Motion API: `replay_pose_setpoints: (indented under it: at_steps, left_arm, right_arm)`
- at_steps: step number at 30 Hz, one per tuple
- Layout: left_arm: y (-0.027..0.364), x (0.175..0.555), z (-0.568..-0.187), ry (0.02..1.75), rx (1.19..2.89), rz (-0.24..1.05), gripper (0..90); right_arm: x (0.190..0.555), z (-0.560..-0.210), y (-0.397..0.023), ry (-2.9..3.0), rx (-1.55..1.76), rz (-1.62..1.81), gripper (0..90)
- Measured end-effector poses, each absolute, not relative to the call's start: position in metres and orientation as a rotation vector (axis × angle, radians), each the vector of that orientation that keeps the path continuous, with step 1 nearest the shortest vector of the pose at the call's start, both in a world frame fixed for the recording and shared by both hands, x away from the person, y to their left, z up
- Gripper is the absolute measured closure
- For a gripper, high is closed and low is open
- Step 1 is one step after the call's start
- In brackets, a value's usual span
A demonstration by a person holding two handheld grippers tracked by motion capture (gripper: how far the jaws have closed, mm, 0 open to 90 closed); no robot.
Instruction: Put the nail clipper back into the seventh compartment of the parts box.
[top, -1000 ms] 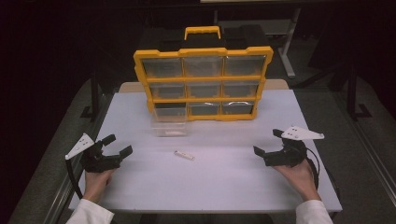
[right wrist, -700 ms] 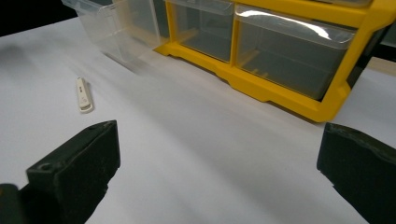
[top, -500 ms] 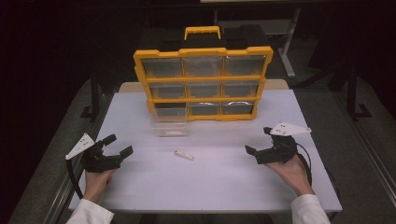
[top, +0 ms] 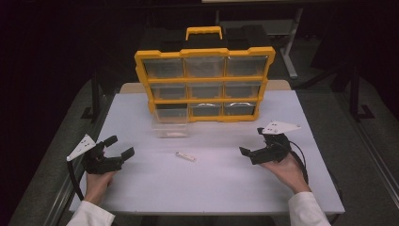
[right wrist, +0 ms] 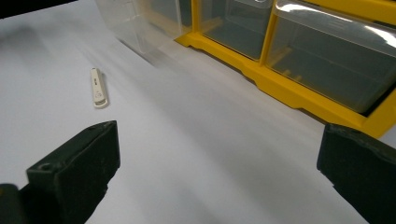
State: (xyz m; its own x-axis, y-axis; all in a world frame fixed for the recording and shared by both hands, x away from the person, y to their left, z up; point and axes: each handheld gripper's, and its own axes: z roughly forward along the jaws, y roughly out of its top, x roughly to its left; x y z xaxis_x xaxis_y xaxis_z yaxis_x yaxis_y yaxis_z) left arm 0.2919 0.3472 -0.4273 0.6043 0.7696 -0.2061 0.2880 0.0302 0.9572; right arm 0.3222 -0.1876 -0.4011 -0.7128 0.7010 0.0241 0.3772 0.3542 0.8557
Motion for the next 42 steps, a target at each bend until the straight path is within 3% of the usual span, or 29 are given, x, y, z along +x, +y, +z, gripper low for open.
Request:
replay_pose_setpoints:
  at_steps: [42]
  left_arm:
    - [0.346,0.292,-0.427,0.901,1.550,0.464,0.0]
  right_arm:
    - [0.348,-0.402,-0.101,2.526,0.786,1.222,0.0]
